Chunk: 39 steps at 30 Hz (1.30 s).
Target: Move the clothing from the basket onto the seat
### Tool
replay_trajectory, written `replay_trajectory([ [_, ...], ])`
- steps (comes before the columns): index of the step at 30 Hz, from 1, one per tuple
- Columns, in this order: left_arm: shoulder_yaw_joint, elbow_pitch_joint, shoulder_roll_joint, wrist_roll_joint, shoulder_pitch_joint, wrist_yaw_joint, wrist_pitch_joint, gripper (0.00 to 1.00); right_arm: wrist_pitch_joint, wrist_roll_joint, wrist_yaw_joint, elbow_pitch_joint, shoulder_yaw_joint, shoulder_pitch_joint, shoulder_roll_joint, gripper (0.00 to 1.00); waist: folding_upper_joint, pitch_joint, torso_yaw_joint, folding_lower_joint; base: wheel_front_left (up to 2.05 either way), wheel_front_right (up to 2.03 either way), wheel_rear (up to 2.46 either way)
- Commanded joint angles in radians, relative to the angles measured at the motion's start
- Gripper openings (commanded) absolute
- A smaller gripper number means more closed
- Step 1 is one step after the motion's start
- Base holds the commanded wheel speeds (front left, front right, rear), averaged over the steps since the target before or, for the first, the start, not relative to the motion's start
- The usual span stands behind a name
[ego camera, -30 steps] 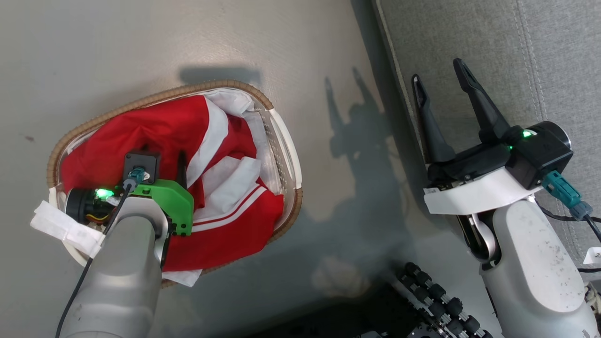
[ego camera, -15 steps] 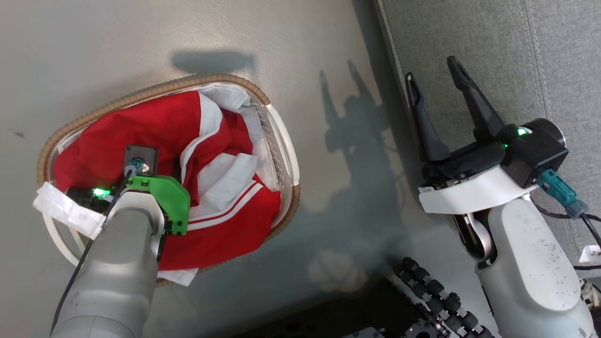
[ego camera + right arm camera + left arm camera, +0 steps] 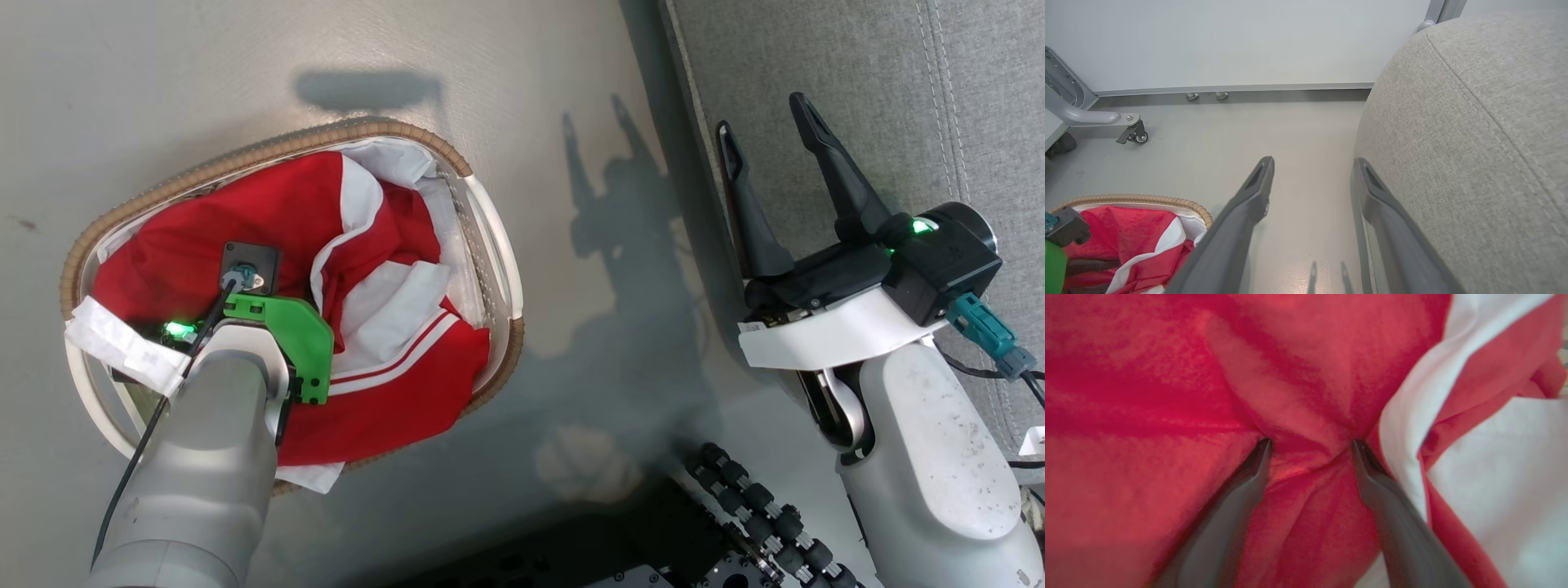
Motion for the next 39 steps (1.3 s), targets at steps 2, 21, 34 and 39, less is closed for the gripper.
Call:
replay_trajectory([
  [2, -0.008, 0.002, 0.004, -0.007, -0.015, 0.001, 0.010, 1.00, -0.002, -0.003, 0.000, -0.004, -0.002, 0.003, -0.008, 1.00, -0.0001, 0.001, 0.001, 0.0000, 0.00, 0.00, 0.00],
  [21, -0.030, -0.001, -0.012, -0.043, 0.075, -0.021, -0.115, 0.00, -0.002, 0.007, 0.000, 0.050, 0.008, 0.024, 0.000, 1.00, -0.0001, -0.156, 0.009, 0.0000, 0.00, 0.00, 0.00],
  [34, 0.023, -0.201, -0.025, -0.124, 0.275, -0.038, -0.138, 0.00, -0.002, 0.000, 0.000, 0.115, 0.025, 0.094, -0.005, 1.00, -0.0001, -0.400, 0.038, 0.0000, 0.00, 0.00, 0.00],
  [39, 0.027, -0.300, -0.029, -0.135, 0.361, -0.051, -0.138, 0.00, -0.002, 0.001, 0.000, 0.136, 0.026, 0.134, -0.010, 1.00, -0.0001, -0.493, 0.058, 0.0000, 0.00, 0.00, 0.00],
])
